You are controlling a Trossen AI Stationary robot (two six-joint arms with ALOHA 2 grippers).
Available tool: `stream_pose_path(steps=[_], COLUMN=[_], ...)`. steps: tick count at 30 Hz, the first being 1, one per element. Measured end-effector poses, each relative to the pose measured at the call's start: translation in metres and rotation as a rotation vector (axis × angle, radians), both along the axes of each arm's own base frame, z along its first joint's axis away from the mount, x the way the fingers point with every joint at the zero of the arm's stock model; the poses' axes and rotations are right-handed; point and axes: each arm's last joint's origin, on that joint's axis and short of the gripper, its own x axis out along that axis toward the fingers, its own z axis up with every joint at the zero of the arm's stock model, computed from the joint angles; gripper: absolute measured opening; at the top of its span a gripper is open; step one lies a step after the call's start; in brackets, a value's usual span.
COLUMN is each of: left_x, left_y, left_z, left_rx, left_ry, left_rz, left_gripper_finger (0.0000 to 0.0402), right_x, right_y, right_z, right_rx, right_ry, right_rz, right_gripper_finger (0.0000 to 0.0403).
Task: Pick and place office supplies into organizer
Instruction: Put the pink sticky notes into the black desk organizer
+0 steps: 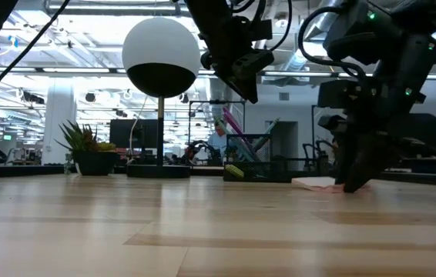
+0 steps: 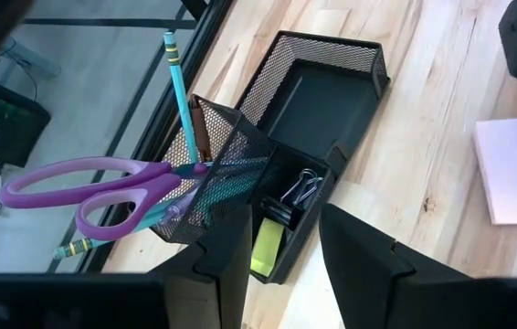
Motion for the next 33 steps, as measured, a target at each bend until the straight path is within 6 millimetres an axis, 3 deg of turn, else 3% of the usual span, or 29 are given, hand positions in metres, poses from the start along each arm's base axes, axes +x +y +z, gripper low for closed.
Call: stream_pose_path(steps=[3,5,10,22,28,33], left_x=[0.000,0.000,0.000,-0.002,-0.002,-0.002], left_y=[0.000,0.000,0.000,0.000,0.000,0.000], left_z=[0.000,0.000,0.000,-0.002,-0.002,-0.002], left_rx=[0.000,0.000,-0.015,-0.017,-0.011,-0.010], left_ry=[0.000,0.000,0.002,0.025,0.025,0.025], left_rz=[0.000,0.000,-0.011,-0.005,0.000,0.000], left_gripper_finger=[0.0125,0.0125,0.0125,0.0125,0.0125,0.0125], right_x=[0.002,0.003,0.004,-0.002,-0.009,-0.015], right_y=[-0.003,-0.005,-0.001,-0.003,-0.014,-0.037], right_z=[0.000,0.000,0.007,0.046,0.070,0.084], right_rx=[0.023,0.022,-0.032,-0.169,-0.315,-0.408], right_ry=[-0.012,-0.036,-0.144,-0.355,-0.445,-0.449], right_rz=[-0.041,-0.095,-0.137,-0.221,-0.259,-0.313], right_gripper_finger=[0.0032,0.0011,0.0004,0.0001,0.0000,0.0000])
